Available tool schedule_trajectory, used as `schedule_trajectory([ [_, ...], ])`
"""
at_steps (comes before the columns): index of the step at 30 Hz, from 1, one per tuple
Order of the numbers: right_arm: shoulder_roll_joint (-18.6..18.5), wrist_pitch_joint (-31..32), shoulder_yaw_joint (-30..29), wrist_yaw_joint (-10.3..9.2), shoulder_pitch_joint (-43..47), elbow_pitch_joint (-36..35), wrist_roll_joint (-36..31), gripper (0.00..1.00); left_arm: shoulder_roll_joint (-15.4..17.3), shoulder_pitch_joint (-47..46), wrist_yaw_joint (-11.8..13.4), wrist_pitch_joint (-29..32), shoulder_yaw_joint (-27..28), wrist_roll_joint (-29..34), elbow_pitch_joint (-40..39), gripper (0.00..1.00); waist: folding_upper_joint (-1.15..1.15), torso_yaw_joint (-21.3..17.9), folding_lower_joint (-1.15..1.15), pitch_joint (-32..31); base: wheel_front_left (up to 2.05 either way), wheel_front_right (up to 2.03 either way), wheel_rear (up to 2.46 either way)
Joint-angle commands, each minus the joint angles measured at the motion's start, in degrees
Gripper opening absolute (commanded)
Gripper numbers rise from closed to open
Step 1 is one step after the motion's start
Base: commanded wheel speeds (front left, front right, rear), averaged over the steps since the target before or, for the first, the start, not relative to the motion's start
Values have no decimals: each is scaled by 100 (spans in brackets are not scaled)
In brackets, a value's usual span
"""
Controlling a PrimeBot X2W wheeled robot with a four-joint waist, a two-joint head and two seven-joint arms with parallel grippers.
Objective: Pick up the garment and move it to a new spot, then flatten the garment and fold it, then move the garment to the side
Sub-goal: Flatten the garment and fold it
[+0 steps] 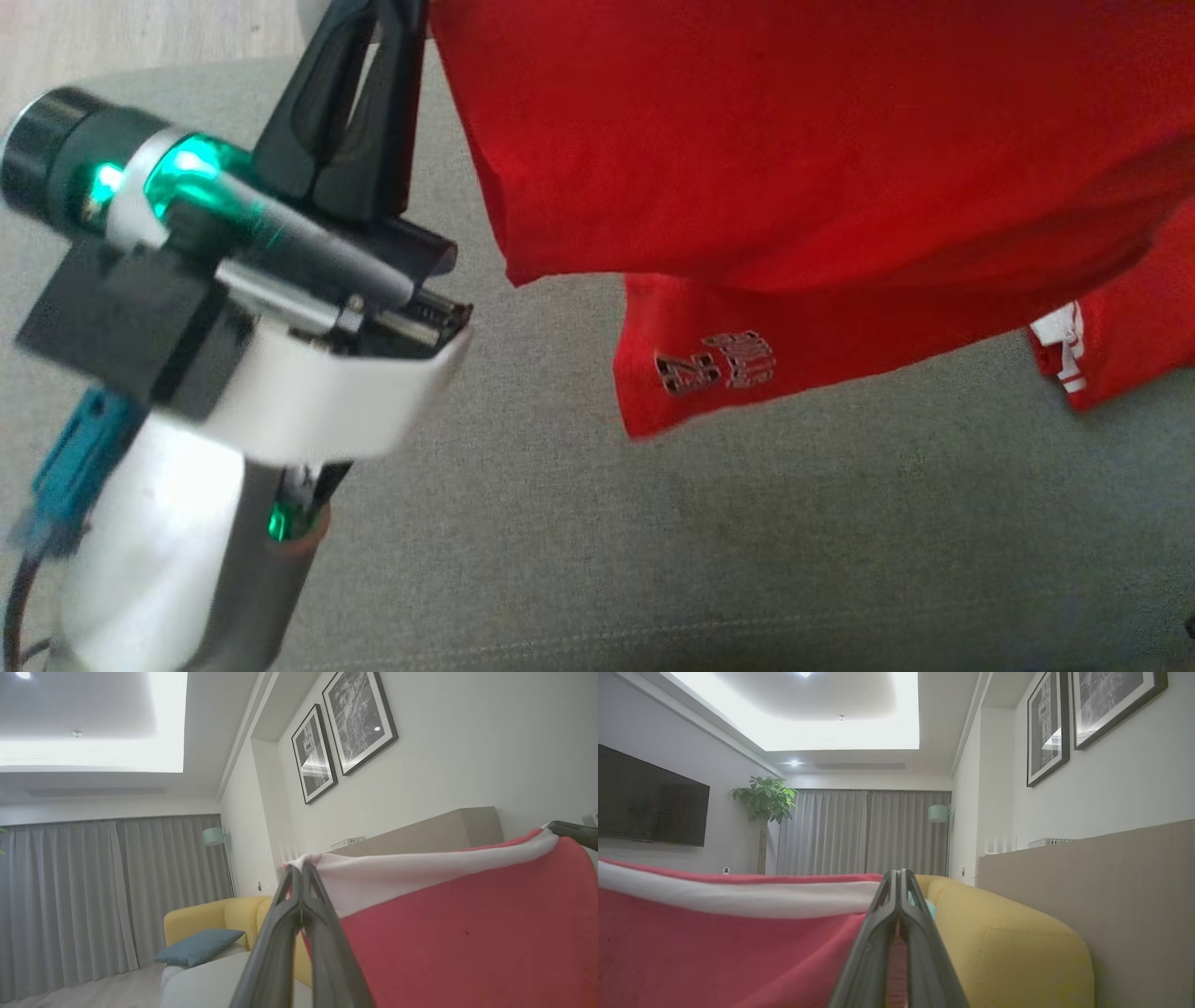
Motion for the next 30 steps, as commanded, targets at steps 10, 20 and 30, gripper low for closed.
schedule_trajectory([
  [10, -64, -65, 725, -4, -1338, 1292, 497, 0, -275, -1603, -400, -466, 340, -576, 1908, 0, 0, 72, 0, 489, 0, 0, 0],
  [20, 214, -1399, 1732, -4, -3966, 4194, 872, 0, -607, -4051, -732, -1189, 813, -563, 4905, 0, 0, -12, 0, 966, 0, 0, 0],
  [30, 534, -2562, 3371, -4, -4320, 7346, 1204, 0, -869, -3524, -787, -1194, 1110, -827, 7475, 0, 0, 5, 0, 1395, 0, 0, 0],
])
